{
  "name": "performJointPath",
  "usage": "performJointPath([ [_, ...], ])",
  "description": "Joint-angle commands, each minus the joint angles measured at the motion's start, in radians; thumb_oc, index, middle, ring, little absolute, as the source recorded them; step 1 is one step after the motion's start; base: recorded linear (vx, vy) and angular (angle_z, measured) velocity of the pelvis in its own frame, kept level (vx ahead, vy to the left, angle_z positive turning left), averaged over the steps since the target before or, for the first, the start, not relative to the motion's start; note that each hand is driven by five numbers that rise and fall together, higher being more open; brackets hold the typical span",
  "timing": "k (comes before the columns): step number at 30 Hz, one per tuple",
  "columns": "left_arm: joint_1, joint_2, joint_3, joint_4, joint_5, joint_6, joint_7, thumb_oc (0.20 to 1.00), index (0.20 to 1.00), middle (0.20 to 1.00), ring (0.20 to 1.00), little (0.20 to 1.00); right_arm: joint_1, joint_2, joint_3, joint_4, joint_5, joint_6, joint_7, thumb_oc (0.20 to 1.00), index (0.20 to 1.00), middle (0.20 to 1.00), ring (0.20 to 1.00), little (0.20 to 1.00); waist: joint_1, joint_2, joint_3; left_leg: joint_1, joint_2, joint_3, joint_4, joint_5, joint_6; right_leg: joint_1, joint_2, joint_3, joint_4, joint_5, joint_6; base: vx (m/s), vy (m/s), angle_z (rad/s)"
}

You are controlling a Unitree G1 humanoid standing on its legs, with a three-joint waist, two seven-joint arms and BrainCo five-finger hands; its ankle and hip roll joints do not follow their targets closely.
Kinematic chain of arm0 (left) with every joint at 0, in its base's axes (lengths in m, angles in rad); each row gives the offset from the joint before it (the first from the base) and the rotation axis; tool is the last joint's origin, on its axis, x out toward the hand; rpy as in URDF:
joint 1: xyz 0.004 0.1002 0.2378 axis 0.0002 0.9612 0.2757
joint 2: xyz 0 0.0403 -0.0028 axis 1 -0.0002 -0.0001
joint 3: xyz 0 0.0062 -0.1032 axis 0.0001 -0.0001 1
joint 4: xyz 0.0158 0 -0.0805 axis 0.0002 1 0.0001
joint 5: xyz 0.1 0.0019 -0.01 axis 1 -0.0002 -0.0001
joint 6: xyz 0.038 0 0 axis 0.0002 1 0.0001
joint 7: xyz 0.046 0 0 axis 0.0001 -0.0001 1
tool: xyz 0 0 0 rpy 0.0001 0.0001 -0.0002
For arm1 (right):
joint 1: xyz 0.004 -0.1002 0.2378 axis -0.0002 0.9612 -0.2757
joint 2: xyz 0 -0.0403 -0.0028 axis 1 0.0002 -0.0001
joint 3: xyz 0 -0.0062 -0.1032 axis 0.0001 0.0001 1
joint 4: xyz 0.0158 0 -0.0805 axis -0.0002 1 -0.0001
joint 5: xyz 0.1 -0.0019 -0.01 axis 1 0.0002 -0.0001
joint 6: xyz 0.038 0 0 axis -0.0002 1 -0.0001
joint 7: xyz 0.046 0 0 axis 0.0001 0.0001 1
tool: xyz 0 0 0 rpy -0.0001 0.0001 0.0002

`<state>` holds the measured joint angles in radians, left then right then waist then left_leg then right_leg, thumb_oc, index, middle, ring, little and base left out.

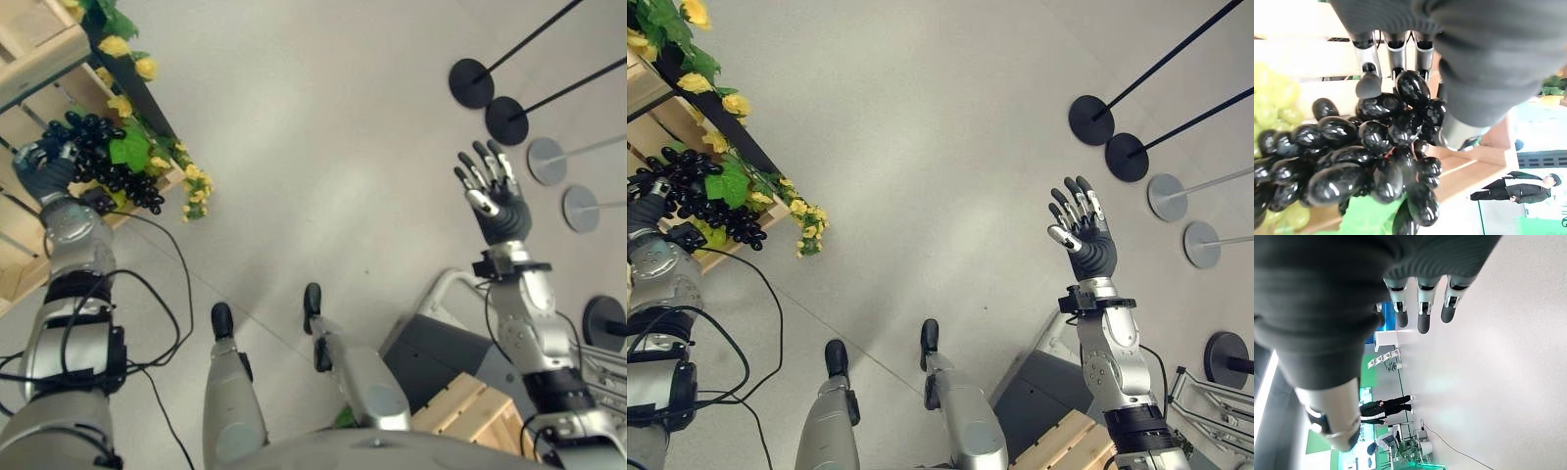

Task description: Pick up the fruits from the basket on one side to the basket on the other side

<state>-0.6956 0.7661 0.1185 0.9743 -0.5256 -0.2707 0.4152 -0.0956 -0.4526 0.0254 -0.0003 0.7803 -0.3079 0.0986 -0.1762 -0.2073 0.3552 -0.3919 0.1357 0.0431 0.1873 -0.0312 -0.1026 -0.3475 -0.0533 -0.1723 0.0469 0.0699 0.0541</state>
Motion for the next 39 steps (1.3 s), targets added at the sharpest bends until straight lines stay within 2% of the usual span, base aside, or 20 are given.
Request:
performJointPath([
  [1,-0.016,0.087,0.041,-0.008,0.015,-0.061,0.012,0.200,0.200,0.200,0.200,0.200,0.017,-0.036,-0.053,-0.089,0.030,-0.076,0.008,1.000,1.000,1.000,1.000,1.000,0.022,-0.026,-0.029,0.026,0.021,-0.026,0.067,-0.039,0.003,-0.022,-0.029,0.006,0.144,-0.106,0.074,0.00,0.000,0.00],
  [4,-0.006,0.128,0.060,0.006,0.016,-0.062,0.020,0.200,0.200,0.200,0.200,0.200,0.030,-0.039,-0.055,-0.095,0.032,-0.076,0.012,1.000,1.000,1.000,1.000,1.000,0.027,-0.030,-0.025,0.022,0.024,-0.029,0.073,-0.049,0.001,-0.020,-0.025,0.006,0.144,-0.111,0.074,0.01,-0.001,0.00],
  [19,0.046,0.216,0.114,0.015,0.015,-0.069,0.021,0.200,0.200,0.200,0.200,0.200,0.052,-0.047,-0.077,-0.106,0.036,-0.077,0.017,1.000,1.000,1.000,1.000,1.000,0.037,-0.033,-0.015,0.001,0.021,-0.035,0.080,-0.041,0.001,-0.026,-0.026,0.002,0.131,-0.098,0.076,0.01,0.000,0.01],
  [25,0.048,0.294,0.144,0.078,0.007,-0.066,0.014,0.200,0.200,0.200,0.200,0.200,0.058,-0.063,-0.083,-0.103,0.042,-0.076,0.024,1.000,1.000,1.000,1.000,1.000,0.040,-0.028,-0.020,-0.007,0.021,-0.034,0.098,-0.057,0.001,-0.024,-0.025,0.002,0.132,-0.102,0.080,0.01,0.005,0.00],
  [38,0.018,0.363,0.132,0.112,0.006,-0.064,0.005,0.200,0.200,0.200,0.200,0.200,0.064,-0.073,-0.082,-0.092,0.046,-0.075,0.031,1.000,1.000,1.000,1.000,1.000,0.042,-0.018,-0.025,-0.020,0.019,-0.039,0.109,-0.060,0.001,-0.025,-0.029,0.003,0.127,-0.099,0.084,0.00,0.000,0.00],
  [39,0.019,0.362,0.131,0.112,0.005,-0.061,0.001,0.611,0.611,0.611,0.611,0.611,0.063,-0.074,-0.081,-0.090,0.047,-0.075,0.032,1.000,1.000,1.000,1.000,1.000,0.040,-0.017,-0.026,-0.025,0.015,-0.039,0.107,-0.052,0.002,-0.029,-0.031,0.004,0.126,-0.093,0.083,0.00,0.000,0.00],
])
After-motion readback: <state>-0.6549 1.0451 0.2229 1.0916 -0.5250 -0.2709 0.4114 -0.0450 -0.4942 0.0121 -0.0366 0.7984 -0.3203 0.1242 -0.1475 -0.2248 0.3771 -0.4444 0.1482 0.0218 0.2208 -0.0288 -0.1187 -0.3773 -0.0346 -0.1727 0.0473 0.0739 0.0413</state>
